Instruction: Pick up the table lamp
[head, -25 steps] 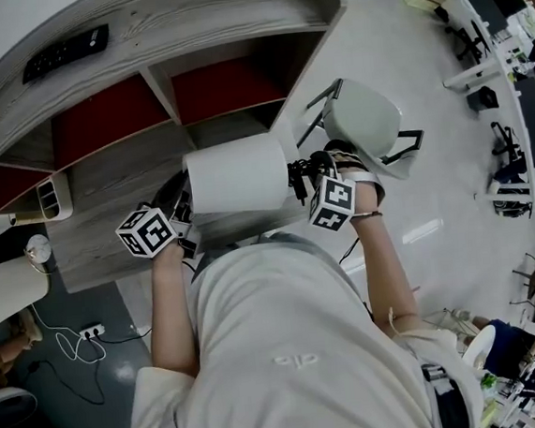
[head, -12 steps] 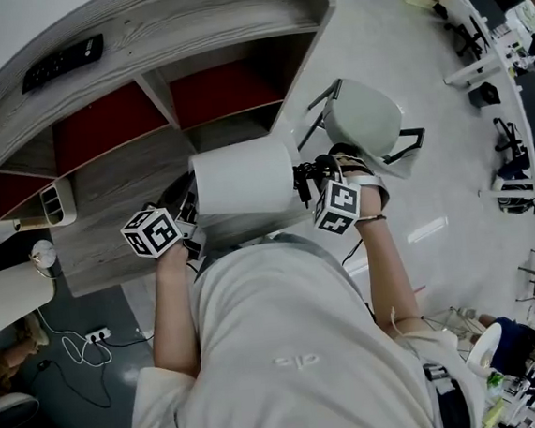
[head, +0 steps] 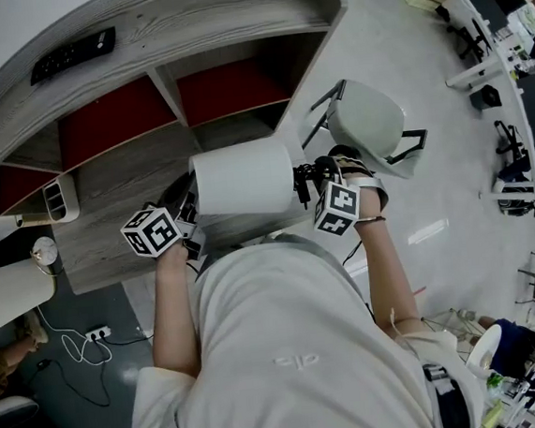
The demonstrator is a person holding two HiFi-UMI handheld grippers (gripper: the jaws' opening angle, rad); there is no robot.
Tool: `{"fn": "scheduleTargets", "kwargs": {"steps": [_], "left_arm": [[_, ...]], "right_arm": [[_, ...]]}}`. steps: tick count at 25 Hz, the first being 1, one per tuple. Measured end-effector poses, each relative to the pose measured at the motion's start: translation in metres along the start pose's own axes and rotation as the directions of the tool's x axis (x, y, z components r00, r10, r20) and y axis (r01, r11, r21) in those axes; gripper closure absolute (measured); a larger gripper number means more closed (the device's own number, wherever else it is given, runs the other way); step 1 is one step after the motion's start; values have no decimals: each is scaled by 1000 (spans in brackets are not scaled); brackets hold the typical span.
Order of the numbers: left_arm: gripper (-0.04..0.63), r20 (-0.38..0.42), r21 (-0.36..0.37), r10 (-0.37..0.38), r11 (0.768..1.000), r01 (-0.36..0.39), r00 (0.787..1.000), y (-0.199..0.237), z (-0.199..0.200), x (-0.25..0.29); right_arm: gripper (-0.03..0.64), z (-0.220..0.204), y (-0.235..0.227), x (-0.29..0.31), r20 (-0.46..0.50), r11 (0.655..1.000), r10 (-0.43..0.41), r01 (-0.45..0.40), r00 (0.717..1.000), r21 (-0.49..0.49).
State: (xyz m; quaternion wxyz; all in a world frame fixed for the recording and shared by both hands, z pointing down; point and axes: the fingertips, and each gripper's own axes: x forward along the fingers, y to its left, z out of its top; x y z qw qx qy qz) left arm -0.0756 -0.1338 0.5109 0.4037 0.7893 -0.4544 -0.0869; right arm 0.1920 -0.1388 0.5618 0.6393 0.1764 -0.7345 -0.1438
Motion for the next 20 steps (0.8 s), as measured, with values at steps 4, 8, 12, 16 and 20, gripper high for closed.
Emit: {"fn": "scheduleTargets", "kwargs": {"steps": [4, 8, 12, 16, 20], "left_arm": [[560, -1, -6, 5, 1000, -5, 1000, 4, 0, -5], [560, -4, -13, 7, 1000, -7, 1000, 7, -2, -7], [560, -6, -14, 7, 1000, -7, 1000, 7, -2, -7], [560, -10, -17, 7, 1000, -7, 1000, 8, -2, -7], [560, -13, -24, 7, 1000, -7, 1000, 10, -4, -6]], "right_arm": [[468, 3, 2, 2, -4, 1000, -9, 9, 1000, -9], [468, 6, 6, 3, -4, 1000, 7, -7, 1000, -6], [468, 8, 9, 0, -1, 1000, 21, -21, 1000, 3], [468, 8, 10, 2, -1, 1000, 25, -25, 1000, 5], [468, 6, 9, 6, -6, 1000, 7, -7, 1000, -6]]}}
